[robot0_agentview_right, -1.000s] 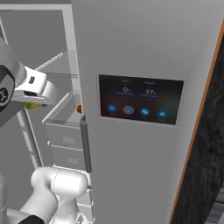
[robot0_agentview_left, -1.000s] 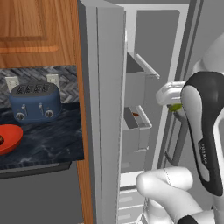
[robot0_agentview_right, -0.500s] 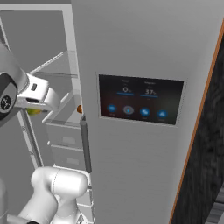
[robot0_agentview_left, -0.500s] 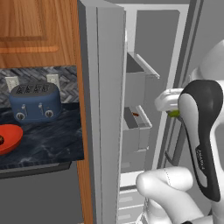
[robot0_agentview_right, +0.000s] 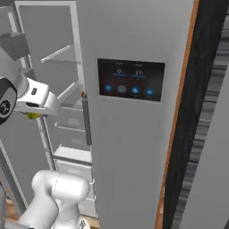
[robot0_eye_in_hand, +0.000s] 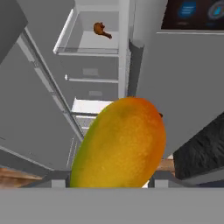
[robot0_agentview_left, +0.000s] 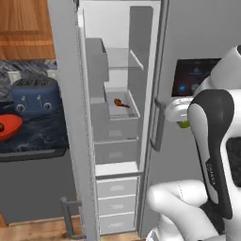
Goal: Take the peach, mango, and chicken drumstick from the freezer and place them in the bowl on the counter.
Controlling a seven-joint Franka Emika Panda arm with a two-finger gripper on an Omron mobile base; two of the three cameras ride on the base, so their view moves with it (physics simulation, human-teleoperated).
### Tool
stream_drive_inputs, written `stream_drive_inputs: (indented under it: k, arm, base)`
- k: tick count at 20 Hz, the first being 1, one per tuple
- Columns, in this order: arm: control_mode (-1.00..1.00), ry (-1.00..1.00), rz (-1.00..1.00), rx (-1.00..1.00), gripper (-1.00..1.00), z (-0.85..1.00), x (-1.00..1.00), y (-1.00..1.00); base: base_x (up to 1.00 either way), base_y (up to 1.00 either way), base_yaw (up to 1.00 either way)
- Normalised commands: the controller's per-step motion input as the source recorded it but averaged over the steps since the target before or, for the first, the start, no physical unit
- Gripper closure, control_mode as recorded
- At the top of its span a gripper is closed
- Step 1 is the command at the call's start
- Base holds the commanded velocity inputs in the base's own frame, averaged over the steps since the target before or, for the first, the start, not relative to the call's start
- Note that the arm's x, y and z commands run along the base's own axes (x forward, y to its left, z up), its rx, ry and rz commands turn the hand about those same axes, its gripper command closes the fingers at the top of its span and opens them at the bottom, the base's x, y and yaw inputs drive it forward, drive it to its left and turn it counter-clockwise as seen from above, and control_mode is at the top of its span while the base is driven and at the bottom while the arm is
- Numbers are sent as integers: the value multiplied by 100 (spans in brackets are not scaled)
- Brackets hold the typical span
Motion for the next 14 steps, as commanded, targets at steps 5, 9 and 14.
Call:
stream_drive_inputs:
  k: [5,9,14]
  arm:
    - [100,0,0,0,100,0,0,0]
    - [100,0,0,0,100,0,0,0]
    - [100,0,0,0,100,0,0,0]
  base:
    - [-99,-52,56]
    - [-45,12,94]
    - [-12,66,89]
